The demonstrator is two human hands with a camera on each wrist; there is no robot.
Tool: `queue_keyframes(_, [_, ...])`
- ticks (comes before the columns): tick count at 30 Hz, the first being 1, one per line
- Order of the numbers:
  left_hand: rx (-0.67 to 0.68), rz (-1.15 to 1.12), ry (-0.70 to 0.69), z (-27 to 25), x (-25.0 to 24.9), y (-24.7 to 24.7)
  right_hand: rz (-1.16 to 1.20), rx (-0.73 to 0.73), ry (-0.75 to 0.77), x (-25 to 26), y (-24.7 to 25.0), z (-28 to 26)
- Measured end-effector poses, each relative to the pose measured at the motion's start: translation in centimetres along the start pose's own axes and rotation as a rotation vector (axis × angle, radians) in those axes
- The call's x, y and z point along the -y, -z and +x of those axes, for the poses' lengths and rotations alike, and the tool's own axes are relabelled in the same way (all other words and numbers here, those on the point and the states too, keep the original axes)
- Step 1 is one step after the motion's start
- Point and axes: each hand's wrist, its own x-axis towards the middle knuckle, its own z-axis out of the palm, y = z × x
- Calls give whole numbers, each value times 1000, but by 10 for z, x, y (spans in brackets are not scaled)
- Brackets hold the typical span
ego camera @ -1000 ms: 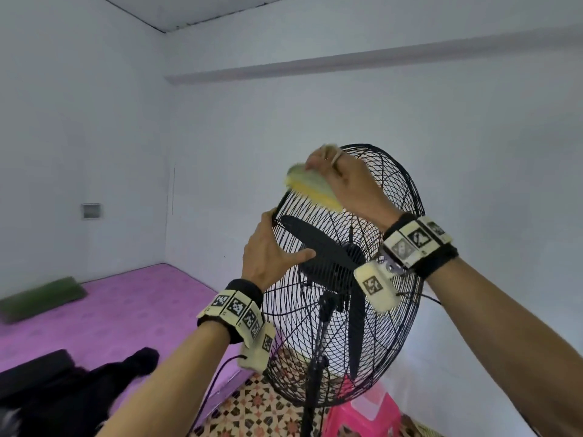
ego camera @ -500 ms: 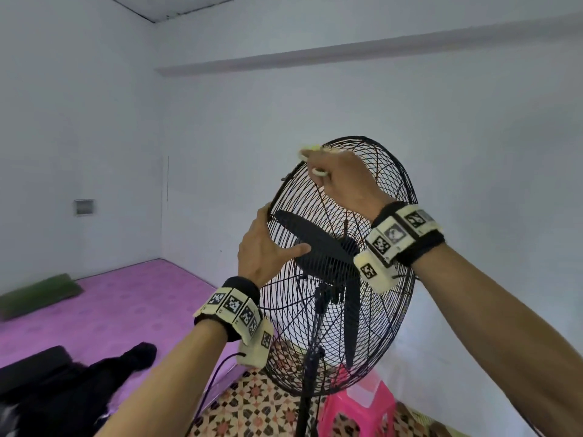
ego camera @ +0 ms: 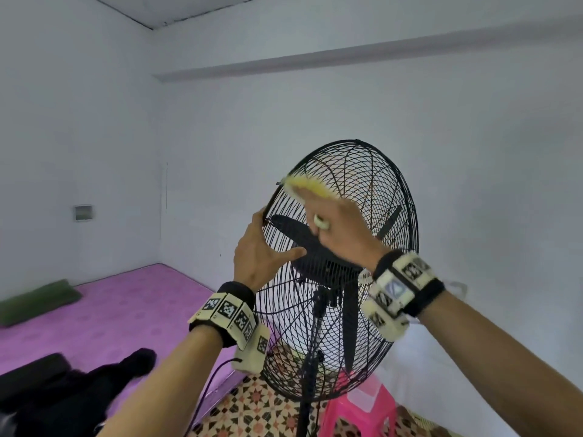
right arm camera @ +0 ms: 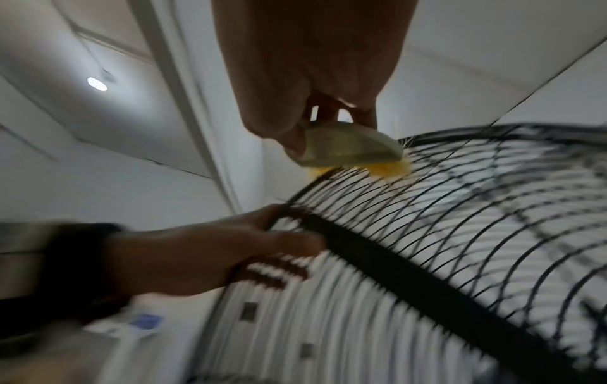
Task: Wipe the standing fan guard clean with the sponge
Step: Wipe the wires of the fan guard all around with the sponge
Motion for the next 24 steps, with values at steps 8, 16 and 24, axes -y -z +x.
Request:
queue_keyframes(8, [-9,-15,-16,-3,-2,0,180,-181,-271,-26,17,-3])
queue_keyframes(16, [-10,3,3,0,0,3,314,-43,-196,-9,-3,-30])
queue_keyframes(24, [6,-12,16,-4,-3,4,128,-352,-469,-36,36,-18])
